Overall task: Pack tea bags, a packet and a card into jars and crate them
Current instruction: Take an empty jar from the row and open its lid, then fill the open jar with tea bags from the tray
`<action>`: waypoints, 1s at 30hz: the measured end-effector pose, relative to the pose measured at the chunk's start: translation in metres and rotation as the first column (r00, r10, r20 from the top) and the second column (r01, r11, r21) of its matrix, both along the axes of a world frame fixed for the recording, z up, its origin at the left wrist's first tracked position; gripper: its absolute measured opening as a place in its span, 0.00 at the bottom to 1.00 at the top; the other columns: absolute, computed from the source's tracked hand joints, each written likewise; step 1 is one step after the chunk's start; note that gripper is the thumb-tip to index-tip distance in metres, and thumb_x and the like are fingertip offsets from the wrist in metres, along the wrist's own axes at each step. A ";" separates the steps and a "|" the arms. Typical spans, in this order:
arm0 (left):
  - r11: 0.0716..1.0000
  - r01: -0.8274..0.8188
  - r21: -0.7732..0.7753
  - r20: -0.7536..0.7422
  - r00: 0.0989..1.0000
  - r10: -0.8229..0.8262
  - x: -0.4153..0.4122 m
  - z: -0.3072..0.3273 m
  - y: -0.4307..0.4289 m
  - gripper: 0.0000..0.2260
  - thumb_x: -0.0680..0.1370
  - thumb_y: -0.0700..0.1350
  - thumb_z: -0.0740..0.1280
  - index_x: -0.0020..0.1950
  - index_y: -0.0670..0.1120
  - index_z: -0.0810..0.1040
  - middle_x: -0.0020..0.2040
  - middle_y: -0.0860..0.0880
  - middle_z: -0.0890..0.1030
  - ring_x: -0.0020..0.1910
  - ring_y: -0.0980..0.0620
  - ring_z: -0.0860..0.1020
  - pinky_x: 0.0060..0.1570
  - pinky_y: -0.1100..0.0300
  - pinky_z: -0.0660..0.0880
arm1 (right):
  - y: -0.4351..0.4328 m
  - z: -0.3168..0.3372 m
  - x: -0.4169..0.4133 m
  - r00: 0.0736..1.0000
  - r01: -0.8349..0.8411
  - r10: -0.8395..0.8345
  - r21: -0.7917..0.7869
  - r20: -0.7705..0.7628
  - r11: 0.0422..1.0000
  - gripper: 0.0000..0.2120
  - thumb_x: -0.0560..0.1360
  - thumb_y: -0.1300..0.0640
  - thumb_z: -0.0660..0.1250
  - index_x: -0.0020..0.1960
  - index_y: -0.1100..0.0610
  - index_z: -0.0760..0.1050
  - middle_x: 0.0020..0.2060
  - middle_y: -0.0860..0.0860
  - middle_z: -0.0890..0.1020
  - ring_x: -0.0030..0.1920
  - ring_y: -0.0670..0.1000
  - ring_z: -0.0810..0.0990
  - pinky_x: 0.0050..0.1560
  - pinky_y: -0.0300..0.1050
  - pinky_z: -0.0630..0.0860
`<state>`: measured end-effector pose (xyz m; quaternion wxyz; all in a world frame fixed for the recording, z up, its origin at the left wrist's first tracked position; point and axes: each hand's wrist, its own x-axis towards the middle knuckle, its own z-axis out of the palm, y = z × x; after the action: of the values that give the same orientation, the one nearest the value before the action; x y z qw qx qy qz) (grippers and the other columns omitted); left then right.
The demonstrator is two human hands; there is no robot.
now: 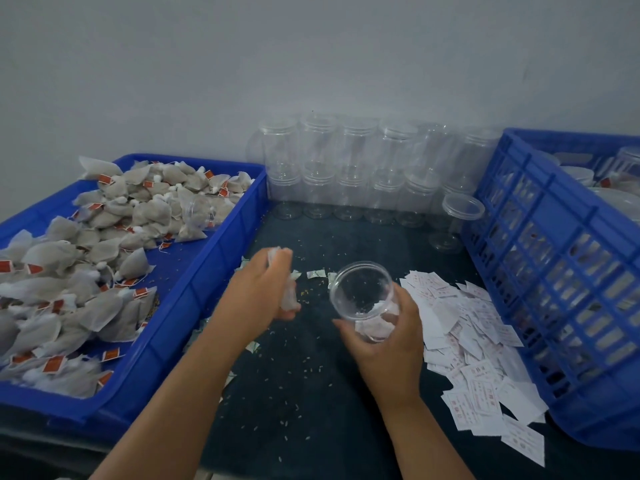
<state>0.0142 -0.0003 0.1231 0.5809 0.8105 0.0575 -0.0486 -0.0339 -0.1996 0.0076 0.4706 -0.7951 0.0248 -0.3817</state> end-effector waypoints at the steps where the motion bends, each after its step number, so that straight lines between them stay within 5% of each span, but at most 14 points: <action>1: 0.999 0.002 -0.048 -0.030 1.000 -0.004 0.005 -0.008 0.003 0.14 0.81 0.59 0.60 0.55 0.52 0.80 0.48 0.47 0.87 0.42 0.47 0.87 0.41 0.49 0.85 | 0.000 0.001 -0.002 0.999 -0.035 0.038 0.099 -0.030 0.994 0.45 0.63 0.34 0.82 0.74 0.42 0.69 0.66 0.31 0.77 0.62 0.50 0.83 0.59 0.52 0.84; 3: 0.988 0.055 0.143 0.032 0.998 -0.060 0.012 -0.033 0.008 0.10 0.84 0.51 0.62 0.55 0.54 0.83 0.41 0.53 0.88 0.39 0.55 0.86 0.41 0.56 0.83 | -0.001 0.002 -0.002 0.990 -0.083 0.104 0.201 -0.095 0.976 0.43 0.60 0.32 0.83 0.71 0.31 0.68 0.66 0.29 0.77 0.61 0.46 0.84 0.56 0.44 0.83; 5: 0.932 0.042 0.359 0.117 0.989 -0.090 0.012 -0.063 0.012 0.09 0.83 0.51 0.65 0.50 0.60 0.85 0.38 0.61 0.86 0.38 0.61 0.84 0.41 0.62 0.78 | -0.002 0.003 -0.002 0.978 -0.122 0.157 0.230 -0.138 0.966 0.43 0.59 0.32 0.83 0.70 0.30 0.68 0.66 0.30 0.77 0.59 0.44 0.84 0.55 0.46 0.84; 8: 0.795 -0.017 0.606 0.207 0.969 -0.137 0.011 -0.095 0.015 0.07 0.80 0.55 0.71 0.56 0.59 0.86 0.48 0.60 0.80 0.51 0.56 0.80 0.43 0.61 0.73 | -0.002 0.002 -0.003 0.963 -0.183 0.219 0.217 -0.158 0.959 0.44 0.60 0.34 0.83 0.72 0.37 0.70 0.66 0.32 0.79 0.64 0.48 0.83 0.61 0.55 0.84; 10: 0.648 -0.072 0.758 0.236 0.957 -0.169 0.008 -0.104 0.013 0.18 0.77 0.58 0.73 0.66 0.58 0.82 0.54 0.55 0.75 0.56 0.52 0.75 0.48 0.58 0.75 | 0.001 0.005 -0.007 0.955 -0.217 0.246 0.173 -0.165 0.961 0.44 0.60 0.32 0.83 0.71 0.30 0.68 0.66 0.31 0.78 0.63 0.48 0.83 0.60 0.53 0.84; 12: 0.623 -0.112 0.775 0.279 0.944 -0.178 0.004 -0.094 0.009 0.24 0.76 0.60 0.73 0.71 0.56 0.77 0.59 0.54 0.72 0.59 0.53 0.73 0.52 0.57 0.77 | 0.003 0.009 -0.010 0.948 -0.251 0.267 0.110 -0.172 0.962 0.44 0.60 0.31 0.83 0.70 0.25 0.65 0.66 0.29 0.77 0.60 0.45 0.84 0.57 0.47 0.83; 16: 0.717 -0.165 0.677 0.391 0.906 -0.161 -0.010 -0.036 0.022 0.20 0.78 0.66 0.66 0.67 0.60 0.77 0.61 0.58 0.72 0.57 0.57 0.75 0.52 0.57 0.77 | 0.008 0.011 -0.011 0.934 -0.302 0.308 0.061 -0.182 0.951 0.44 0.60 0.34 0.84 0.69 0.25 0.64 0.64 0.27 0.76 0.61 0.39 0.82 0.57 0.35 0.79; 19: 0.729 -0.228 0.645 0.444 0.889 -0.114 -0.013 0.019 0.074 0.17 0.77 0.71 0.60 0.56 0.63 0.79 0.51 0.65 0.79 0.48 0.65 0.77 0.43 0.58 0.76 | 0.010 0.012 -0.010 0.925 -0.324 0.329 0.058 -0.192 0.944 0.42 0.60 0.34 0.82 0.70 0.29 0.67 0.64 0.27 0.77 0.65 0.32 0.77 0.59 0.22 0.70; 22: 0.624 -0.178 0.761 0.235 0.972 -0.008 0.012 0.056 0.155 0.22 0.75 0.75 0.56 0.56 0.64 0.79 0.47 0.64 0.80 0.47 0.61 0.79 0.43 0.57 0.73 | 0.010 0.010 -0.010 0.913 -0.336 0.344 0.072 -0.220 0.939 0.44 0.60 0.35 0.83 0.71 0.36 0.68 0.64 0.28 0.77 0.65 0.32 0.76 0.59 0.21 0.69; 24: 0.502 -0.077 0.862 0.005 0.989 0.145 0.040 0.057 0.211 0.29 0.77 0.74 0.59 0.71 0.60 0.76 0.66 0.53 0.81 0.64 0.48 0.79 0.59 0.48 0.74 | 0.011 0.011 -0.011 0.911 -0.334 0.344 0.083 -0.228 0.939 0.44 0.60 0.35 0.83 0.71 0.36 0.68 0.63 0.28 0.77 0.65 0.31 0.76 0.59 0.22 0.70; 26: 0.454 -0.019 0.891 -0.143 0.937 0.318 0.063 0.037 0.263 0.39 0.77 0.75 0.59 0.82 0.55 0.64 0.82 0.43 0.65 0.79 0.38 0.63 0.75 0.39 0.61 | 0.011 0.013 -0.012 0.910 -0.331 0.344 0.092 -0.233 0.939 0.43 0.60 0.35 0.83 0.69 0.32 0.68 0.63 0.28 0.78 0.65 0.31 0.76 0.59 0.26 0.71; 28: 0.499 -0.035 0.866 -0.205 0.886 0.416 0.068 0.009 0.305 0.40 0.77 0.75 0.58 0.83 0.55 0.59 0.83 0.41 0.60 0.80 0.35 0.59 0.78 0.33 0.56 | 0.011 0.014 -0.013 0.903 -0.336 0.352 0.103 -0.246 0.936 0.41 0.59 0.35 0.83 0.67 0.27 0.67 0.62 0.26 0.78 0.64 0.31 0.77 0.59 0.30 0.72; 30: 0.661 -0.124 0.740 -0.275 0.842 0.465 0.064 -0.015 0.330 0.43 0.75 0.74 0.63 0.84 0.56 0.55 0.83 0.40 0.60 0.78 0.33 0.62 0.75 0.30 0.61 | 0.011 0.014 -0.014 0.898 -0.340 0.355 0.105 -0.260 0.935 0.41 0.59 0.35 0.83 0.67 0.27 0.68 0.61 0.26 0.78 0.63 0.34 0.79 0.59 0.38 0.77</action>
<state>0.0781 0.3297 0.1083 0.2031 0.9134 0.3358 -0.1082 -0.0474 -0.1882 0.0212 0.5455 -0.8182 -0.0417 -0.1769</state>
